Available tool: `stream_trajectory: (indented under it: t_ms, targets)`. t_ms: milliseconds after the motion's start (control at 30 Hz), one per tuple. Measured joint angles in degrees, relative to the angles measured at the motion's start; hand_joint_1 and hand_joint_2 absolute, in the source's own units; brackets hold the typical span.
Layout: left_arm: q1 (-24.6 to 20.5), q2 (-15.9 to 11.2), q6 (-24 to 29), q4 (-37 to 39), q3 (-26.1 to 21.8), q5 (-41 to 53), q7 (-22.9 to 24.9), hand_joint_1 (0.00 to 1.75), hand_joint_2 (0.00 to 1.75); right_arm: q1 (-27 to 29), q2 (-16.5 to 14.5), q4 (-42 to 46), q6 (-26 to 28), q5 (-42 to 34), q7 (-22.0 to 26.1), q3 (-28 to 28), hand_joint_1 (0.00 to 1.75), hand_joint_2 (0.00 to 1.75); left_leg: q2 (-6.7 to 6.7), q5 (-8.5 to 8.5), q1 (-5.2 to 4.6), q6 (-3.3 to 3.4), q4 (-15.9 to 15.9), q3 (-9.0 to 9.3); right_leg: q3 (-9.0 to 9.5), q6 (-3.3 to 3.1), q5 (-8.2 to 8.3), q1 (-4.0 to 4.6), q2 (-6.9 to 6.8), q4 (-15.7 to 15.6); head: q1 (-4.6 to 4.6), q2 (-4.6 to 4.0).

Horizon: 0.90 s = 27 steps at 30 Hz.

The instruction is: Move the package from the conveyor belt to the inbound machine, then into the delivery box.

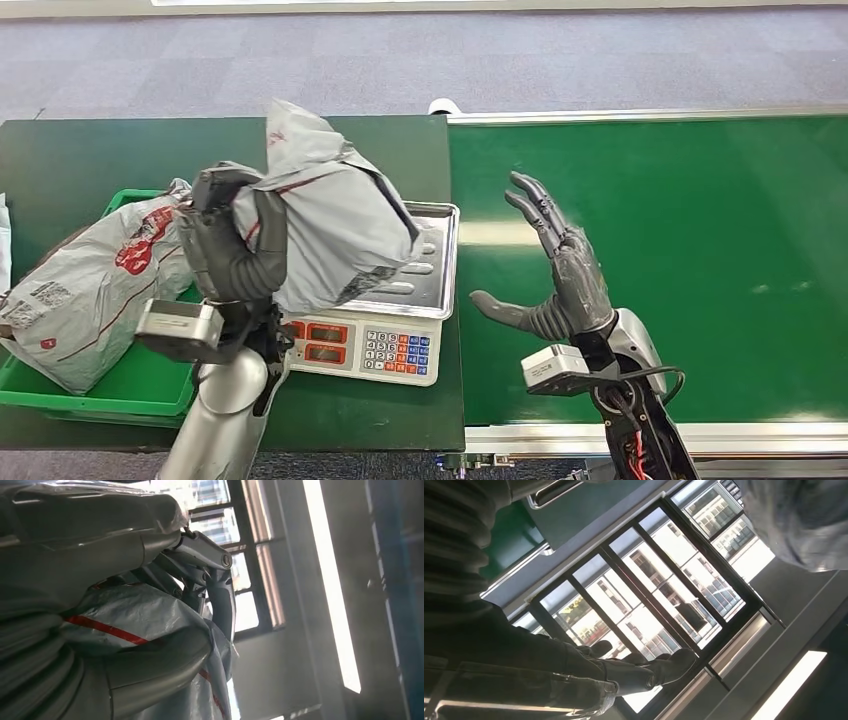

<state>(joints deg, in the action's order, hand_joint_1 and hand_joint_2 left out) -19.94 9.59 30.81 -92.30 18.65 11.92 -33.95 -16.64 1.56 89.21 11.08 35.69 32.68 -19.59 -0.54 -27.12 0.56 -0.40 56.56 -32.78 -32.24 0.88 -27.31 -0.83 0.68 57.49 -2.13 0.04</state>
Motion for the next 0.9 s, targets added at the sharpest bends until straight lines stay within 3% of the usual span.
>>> stream_trajectory:
  t_ms: [200, 433, 600, 633, 733, 767, 900]
  targets:
    - [-1.1, -1.3, -1.5, -0.2, -6.5, -9.2, 2.5, 1.75, 1.75, 0.6, 0.1, -0.6, -0.4, -1.7, 0.5, -0.2, 0.0, 1.75, 0.02, 0.01, 0.0, 0.0, 0.0, 0.0, 0.0, 0.0, 0.01, 0.0, 0.01, 0.0, -0.01, 0.01]
    - [-7.3, -3.3, 0.8, 8.5, -19.7, -15.2, 3.1, 1.75, 1.75, -0.3, 0.1, -1.4, -2.6, -3.1, 0.5, -0.7, 0.0, 1.75, 0.12, 0.02, 0.01, -0.01, 0.0, 0.02, 0.0, -0.02, 0.02, 0.02, 0.03, 0.0, 0.0, 0.01]
    - [-8.1, -4.1, 0.2, 13.5, -28.4, -22.6, 1.2, 1.74, 1.75, -1.4, 0.1, -2.4, -3.2, -3.6, 0.2, -1.4, 0.0, 1.75, 0.12, 0.02, 0.01, -0.01, 0.0, -0.01, -0.02, -0.01, 0.0, 0.03, 0.04, 0.0, 0.0, 0.0]
    - [-8.0, -4.1, 0.1, 13.9, -29.7, -23.9, 0.7, 1.52, 1.75, -1.5, 0.2, -2.6, -3.3, -3.8, 0.2, -1.6, 0.0, 1.75, 0.12, 0.01, 0.01, -0.01, 0.0, -0.03, -0.03, -0.01, 0.0, 0.03, 0.03, 0.0, 0.01, 0.0]
    - [-7.4, -4.1, -0.1, 14.2, -32.5, -26.2, -0.3, 0.22, 1.75, -1.8, 0.2, -3.1, -3.4, -4.2, 0.0, -1.9, 0.0, 1.75, 0.11, 0.01, 0.01, -0.01, 0.0, -0.05, -0.03, 0.0, -0.01, 0.02, 0.02, 0.0, 0.01, 0.01]
    - [-7.1, -4.1, -0.2, 14.1, -33.0, -26.5, -0.4, 0.0, 1.75, -1.8, 0.2, -3.3, -3.5, -4.3, 0.0, -2.0, 0.0, 1.75, 0.1, 0.01, 0.01, -0.01, 0.0, -0.06, -0.03, 0.0, -0.01, 0.02, 0.02, 0.0, 0.02, 0.01]
    - [-6.0, -3.9, -0.8, 12.5, -33.6, -26.0, -0.2, 0.0, 1.75, -1.9, 0.1, -3.9, -4.2, -4.9, -0.3, -2.2, 0.0, 1.75, 0.04, 0.01, 0.0, 0.0, 0.0, -0.06, -0.03, 0.0, 0.0, 0.0, 0.02, 0.0, 0.01, 0.01]
